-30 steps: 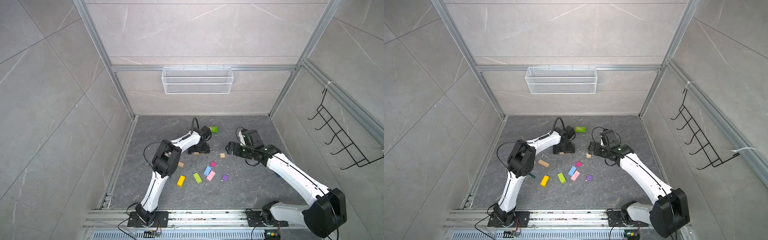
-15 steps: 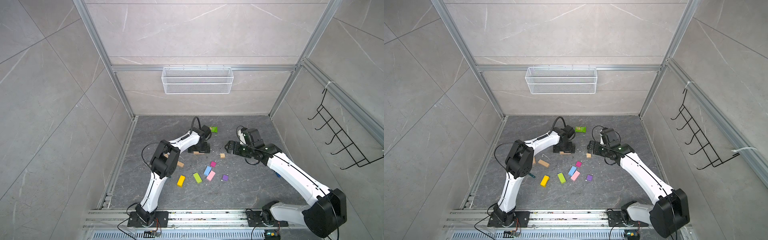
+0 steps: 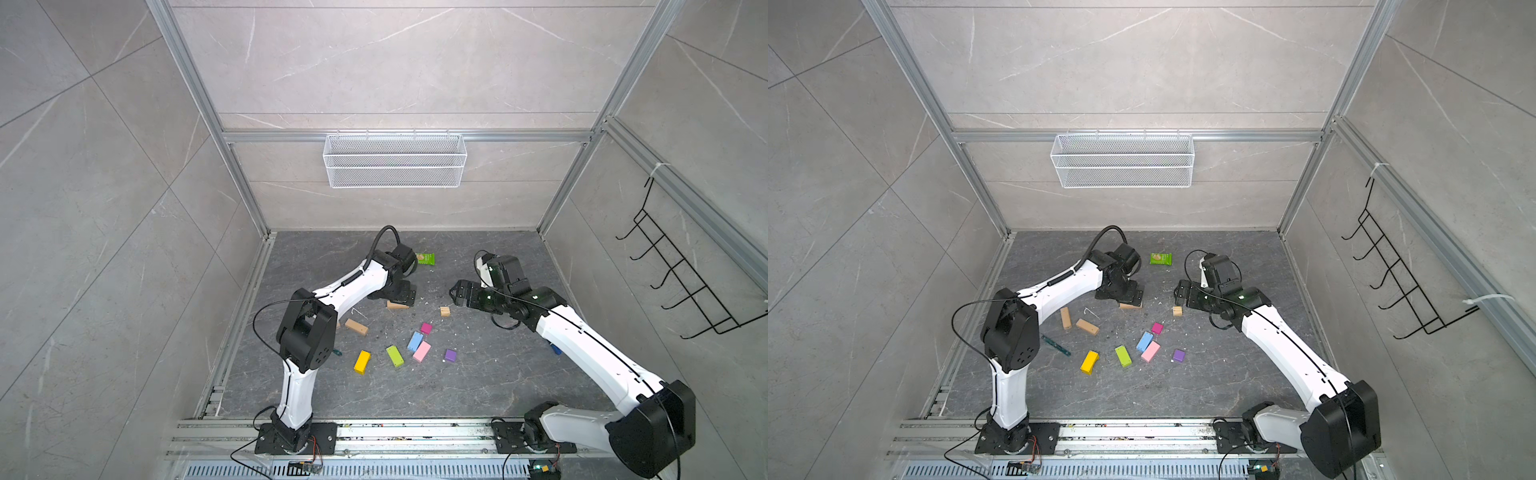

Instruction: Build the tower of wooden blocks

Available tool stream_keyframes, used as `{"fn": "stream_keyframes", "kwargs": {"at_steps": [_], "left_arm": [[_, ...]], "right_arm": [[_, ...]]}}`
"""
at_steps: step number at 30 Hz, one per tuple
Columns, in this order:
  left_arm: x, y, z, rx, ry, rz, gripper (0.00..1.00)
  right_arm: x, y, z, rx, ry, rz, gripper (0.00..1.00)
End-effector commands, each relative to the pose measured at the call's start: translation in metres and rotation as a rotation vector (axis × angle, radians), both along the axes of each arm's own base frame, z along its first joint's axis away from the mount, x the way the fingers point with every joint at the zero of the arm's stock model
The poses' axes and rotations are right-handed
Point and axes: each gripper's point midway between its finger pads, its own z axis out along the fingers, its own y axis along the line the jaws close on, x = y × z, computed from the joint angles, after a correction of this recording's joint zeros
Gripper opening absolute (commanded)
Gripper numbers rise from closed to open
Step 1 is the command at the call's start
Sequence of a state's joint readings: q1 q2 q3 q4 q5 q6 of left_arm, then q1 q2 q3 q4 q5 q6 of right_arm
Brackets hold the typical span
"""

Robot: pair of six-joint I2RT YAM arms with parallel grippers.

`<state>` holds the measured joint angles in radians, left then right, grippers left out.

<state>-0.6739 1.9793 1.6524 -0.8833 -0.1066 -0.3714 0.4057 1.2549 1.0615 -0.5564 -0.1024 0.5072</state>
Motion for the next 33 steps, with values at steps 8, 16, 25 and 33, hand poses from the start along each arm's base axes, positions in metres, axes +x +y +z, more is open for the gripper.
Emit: {"fn": "stream_keyframes", "kwargs": {"at_steps": [8,16,25,33], "left_arm": [[-0.032,0.047,0.001,0.006,0.031,-0.035,1.0],[-0.039,0.084,-0.012,0.061,0.072,0.008,1.0],[-0.042,0.104,-0.031,0.101,0.118,0.001,1.0],[-0.04,0.112,-0.045,0.13,0.144,0.003,1.0]], "right_arm": [[-0.002,0.023,0.032,0.082,-0.095,0.141,0.99],[-0.011,0.045,0.036,0.15,-0.076,0.273,0.99],[-0.014,0.049,0.036,0.163,-0.076,0.305,0.99],[-0.015,0.045,0.036,0.149,-0.082,0.294,0.99]]}}
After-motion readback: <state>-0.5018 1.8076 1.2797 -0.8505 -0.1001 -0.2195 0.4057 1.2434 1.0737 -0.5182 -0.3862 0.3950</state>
